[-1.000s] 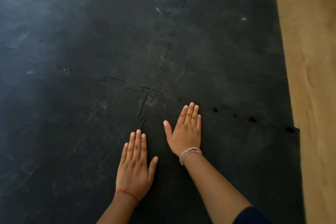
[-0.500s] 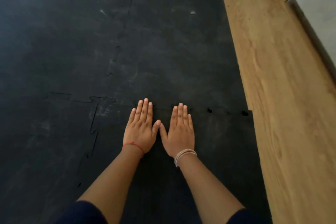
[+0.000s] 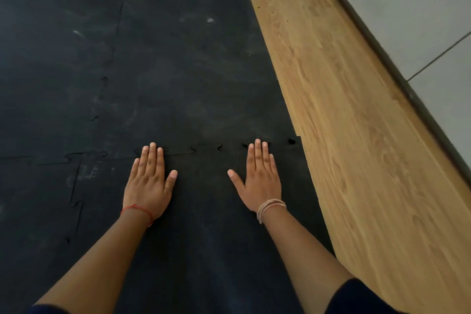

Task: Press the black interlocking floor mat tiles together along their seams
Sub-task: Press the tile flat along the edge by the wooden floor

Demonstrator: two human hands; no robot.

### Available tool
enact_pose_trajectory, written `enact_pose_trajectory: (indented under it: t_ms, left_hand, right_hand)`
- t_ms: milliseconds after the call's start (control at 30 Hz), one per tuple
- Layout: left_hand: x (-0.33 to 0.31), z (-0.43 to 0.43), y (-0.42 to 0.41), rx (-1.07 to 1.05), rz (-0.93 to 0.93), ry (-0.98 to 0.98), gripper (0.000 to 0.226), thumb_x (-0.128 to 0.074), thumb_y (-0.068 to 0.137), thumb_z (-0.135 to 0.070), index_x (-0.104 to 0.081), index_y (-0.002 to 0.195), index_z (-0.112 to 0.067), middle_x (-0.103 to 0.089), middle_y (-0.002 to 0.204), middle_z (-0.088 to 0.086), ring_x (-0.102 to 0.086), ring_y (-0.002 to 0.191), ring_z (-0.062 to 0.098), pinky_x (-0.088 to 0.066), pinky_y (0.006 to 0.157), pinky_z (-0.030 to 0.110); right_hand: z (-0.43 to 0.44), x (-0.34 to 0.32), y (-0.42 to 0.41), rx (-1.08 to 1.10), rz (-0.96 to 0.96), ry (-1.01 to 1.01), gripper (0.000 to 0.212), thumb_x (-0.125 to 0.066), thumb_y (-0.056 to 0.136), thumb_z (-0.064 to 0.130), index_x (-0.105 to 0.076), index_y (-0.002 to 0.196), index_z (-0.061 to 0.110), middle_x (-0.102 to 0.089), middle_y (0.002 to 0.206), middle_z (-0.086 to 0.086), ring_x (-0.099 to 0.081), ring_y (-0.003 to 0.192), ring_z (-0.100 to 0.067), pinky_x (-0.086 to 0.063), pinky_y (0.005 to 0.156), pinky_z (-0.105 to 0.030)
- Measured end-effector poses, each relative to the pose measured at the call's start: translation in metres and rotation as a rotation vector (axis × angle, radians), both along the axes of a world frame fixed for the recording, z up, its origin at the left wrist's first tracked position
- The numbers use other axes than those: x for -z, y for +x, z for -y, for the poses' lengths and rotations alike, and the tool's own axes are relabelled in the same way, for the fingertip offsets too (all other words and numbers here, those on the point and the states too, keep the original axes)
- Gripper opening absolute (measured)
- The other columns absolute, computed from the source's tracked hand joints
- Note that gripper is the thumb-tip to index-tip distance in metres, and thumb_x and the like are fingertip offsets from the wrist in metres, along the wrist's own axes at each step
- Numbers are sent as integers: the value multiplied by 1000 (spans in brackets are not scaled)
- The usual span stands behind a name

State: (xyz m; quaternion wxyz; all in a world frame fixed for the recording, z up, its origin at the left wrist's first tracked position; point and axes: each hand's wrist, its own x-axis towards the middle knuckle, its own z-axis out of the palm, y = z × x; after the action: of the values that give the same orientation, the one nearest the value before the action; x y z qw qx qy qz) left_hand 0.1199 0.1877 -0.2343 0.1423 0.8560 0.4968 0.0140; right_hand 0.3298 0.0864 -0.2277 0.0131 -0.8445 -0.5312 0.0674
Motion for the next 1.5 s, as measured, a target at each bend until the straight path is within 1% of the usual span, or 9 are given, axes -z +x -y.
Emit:
enact_pose_trajectory:
  t_ms: [167, 400, 467, 567, 633, 967, 1100, 1200, 1500]
  left_hand:
    - [-5, 23, 61, 220, 19, 0, 72, 17, 76, -53, 17, 137, -14, 25, 144, 2, 27, 131, 14, 22, 104, 25]
    - [-3, 26, 82, 178, -15, -7, 65, 9, 82, -51, 17, 137, -17, 24, 144, -2, 26, 131, 11, 15, 107, 27]
    - [-4, 27, 82, 179, -16, -9, 65, 11, 81, -51, 16, 137, -18, 22, 145, -3, 25, 131, 10, 16, 107, 26]
    - [-3, 27, 82, 174, 0, -6, 67, 12, 80, -52, 14, 138, -18, 19, 146, -3, 23, 132, 9, 16, 107, 25]
    - [-1, 27, 82, 173, 15, 2, 66, 9, 81, -52, 11, 138, -17, 17, 147, -3, 21, 133, 9, 15, 107, 25]
    - [0, 25, 85, 165, -25, -1, 65, 1, 88, -54, 11, 138, -14, 15, 149, 1, 20, 132, 10, 13, 108, 27]
    - [-1, 58, 74, 135, -21, -2, 68, 6, 84, -56, 15, 137, -14, 21, 147, 3, 25, 132, 13, 19, 105, 26]
    - [3, 89, 57, 107, 14, 13, 70, 3, 83, -55, 7, 139, -14, 13, 148, 2, 18, 135, 15, 20, 105, 23]
    - [4, 87, 59, 88, -40, 39, 66, -5, 90, -52, 6, 140, -10, 12, 149, 4, 16, 136, 16, 12, 108, 30]
  right_hand:
    - [-4, 1, 4, -20, -61, -31, 88, -2, 79, 66, 5, 144, 7, 8, 155, -12, 12, 141, -22, 7, 113, -36]
    - [-5, -7, 15, -51, -187, -76, 81, -19, 88, 63, 5, 145, 11, 11, 155, -8, 15, 140, -20, 8, 113, -35]
    - [3, -11, 34, 8, -200, -107, 79, -16, 89, 63, 9, 144, 12, 13, 154, -8, 16, 140, -19, 9, 112, -34]
    - [25, -6, 60, 125, 25, -115, 84, 1, 82, 67, 19, 139, 8, 18, 153, -12, 21, 137, -22, 12, 111, -35]
    - [31, -1, 63, 151, 45, -100, 90, 8, 75, 69, 20, 138, 6, 20, 151, -12, 22, 136, -23, 13, 112, -36]
    - [22, -4, 70, 118, -39, -161, 92, -15, 84, 69, 14, 141, 3, 17, 153, -15, 17, 140, -25, 7, 114, -37]
    - [55, -4, 60, 125, -38, -102, 93, -7, 81, 72, 18, 139, 4, 21, 151, -16, 20, 138, -25, 10, 113, -37]
    - [94, 1, 41, 146, -10, -84, 95, 5, 74, 75, 17, 137, 4, 18, 150, -16, 19, 137, -24, 9, 112, -37]
    - [92, 2, 43, 152, 7, -114, 96, -5, 79, 73, 10, 142, 2, 9, 154, -18, 10, 141, -27, 4, 115, -38]
